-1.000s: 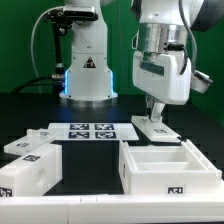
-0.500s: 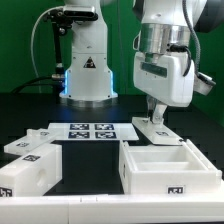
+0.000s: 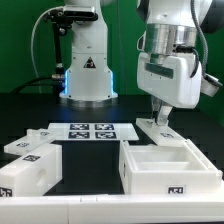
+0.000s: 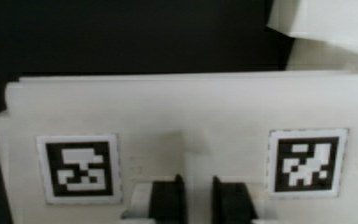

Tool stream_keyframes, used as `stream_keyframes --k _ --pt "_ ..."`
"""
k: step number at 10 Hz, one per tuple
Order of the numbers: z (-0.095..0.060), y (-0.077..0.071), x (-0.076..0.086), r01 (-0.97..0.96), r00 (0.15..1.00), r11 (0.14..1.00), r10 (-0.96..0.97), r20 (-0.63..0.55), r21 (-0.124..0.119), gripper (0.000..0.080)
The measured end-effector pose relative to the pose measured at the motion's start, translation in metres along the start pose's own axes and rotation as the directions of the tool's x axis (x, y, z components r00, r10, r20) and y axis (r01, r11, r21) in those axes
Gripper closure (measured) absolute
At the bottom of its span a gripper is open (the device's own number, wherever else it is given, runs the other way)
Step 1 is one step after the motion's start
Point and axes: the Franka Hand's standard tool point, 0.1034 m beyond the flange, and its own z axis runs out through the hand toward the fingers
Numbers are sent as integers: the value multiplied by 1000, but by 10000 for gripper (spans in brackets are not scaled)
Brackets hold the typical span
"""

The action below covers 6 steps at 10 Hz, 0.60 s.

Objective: Assemble cabinet

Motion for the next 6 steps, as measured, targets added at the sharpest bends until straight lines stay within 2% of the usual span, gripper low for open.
stream_keyframes --k 2,4,6 --pt "1 -6 3 -1 1000 1000 1 -8 3 738" --pt "4 -19 4 3 1000 1000 -3 -25 13 738" --pt "6 -32 5 -36 999 999 36 -32 -1 737"
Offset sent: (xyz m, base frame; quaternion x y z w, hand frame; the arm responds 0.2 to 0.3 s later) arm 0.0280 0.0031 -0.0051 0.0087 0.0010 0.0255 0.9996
